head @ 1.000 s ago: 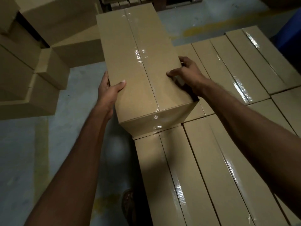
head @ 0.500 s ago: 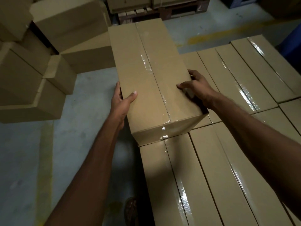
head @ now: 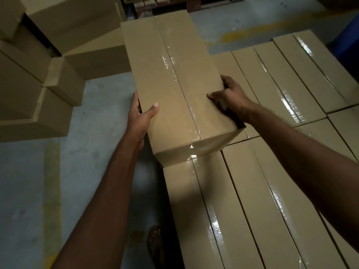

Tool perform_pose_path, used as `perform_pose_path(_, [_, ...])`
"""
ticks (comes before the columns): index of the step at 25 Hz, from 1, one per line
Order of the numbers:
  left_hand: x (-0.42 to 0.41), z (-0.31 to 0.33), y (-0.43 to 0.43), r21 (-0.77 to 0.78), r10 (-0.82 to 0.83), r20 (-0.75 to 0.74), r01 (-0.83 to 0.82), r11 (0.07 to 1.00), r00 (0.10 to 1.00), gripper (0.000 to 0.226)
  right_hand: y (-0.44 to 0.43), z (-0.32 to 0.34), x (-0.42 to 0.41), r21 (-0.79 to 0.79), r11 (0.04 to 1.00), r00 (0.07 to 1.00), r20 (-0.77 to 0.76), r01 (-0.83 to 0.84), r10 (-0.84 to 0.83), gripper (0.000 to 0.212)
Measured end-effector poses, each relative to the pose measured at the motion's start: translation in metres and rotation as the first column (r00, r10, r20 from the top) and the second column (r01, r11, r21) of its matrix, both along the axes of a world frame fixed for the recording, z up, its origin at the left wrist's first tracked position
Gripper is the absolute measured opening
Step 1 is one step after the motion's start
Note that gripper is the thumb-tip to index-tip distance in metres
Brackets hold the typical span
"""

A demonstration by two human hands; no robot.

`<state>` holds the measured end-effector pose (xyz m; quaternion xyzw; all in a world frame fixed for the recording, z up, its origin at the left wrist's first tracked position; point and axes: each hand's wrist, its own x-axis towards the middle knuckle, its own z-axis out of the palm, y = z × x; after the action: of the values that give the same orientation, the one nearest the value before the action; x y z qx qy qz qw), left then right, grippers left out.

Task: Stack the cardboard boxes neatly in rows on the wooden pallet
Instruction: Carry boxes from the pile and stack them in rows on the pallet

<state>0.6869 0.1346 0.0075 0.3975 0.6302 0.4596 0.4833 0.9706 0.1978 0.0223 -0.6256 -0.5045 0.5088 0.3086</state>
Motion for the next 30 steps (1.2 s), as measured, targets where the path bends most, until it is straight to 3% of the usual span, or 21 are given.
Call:
perform_pose_path(4, [-0.004,0.0,-0.002,-0.028,-0.007,-0.007,0.007,1.0,1.0,0.078,0.001,-0.004,-0.004,0.0,1.0,1.0,0.002,0.027,-0.027,0.081])
perform_pose_path(10, [-0.01,0.011,0.004,0.012,-0.05,-0.016,0.05,0.999,0.999,0.068,0.007,0.001,-0.007,0.011,1.0,1.0,0.021,0.016,-0.016,0.074])
perform_pose_path(24, [-0.015,-0.001,-0.002,0.001,-0.016,0.015,0.016,1.0,1.0,0.079,0.008,-0.011,-0.012,0.046,0.999,0.997,0.076,0.008,-0.011,0.082])
perform_pose_path(30, [-0.018,-0.001,-0.002,-0.032,-0.046,0.046,0.048,0.998,0.998,0.08,-0.002,-0.001,-0.015,0.056,0.998,0.985,0.17,-0.001,-0.009,0.068])
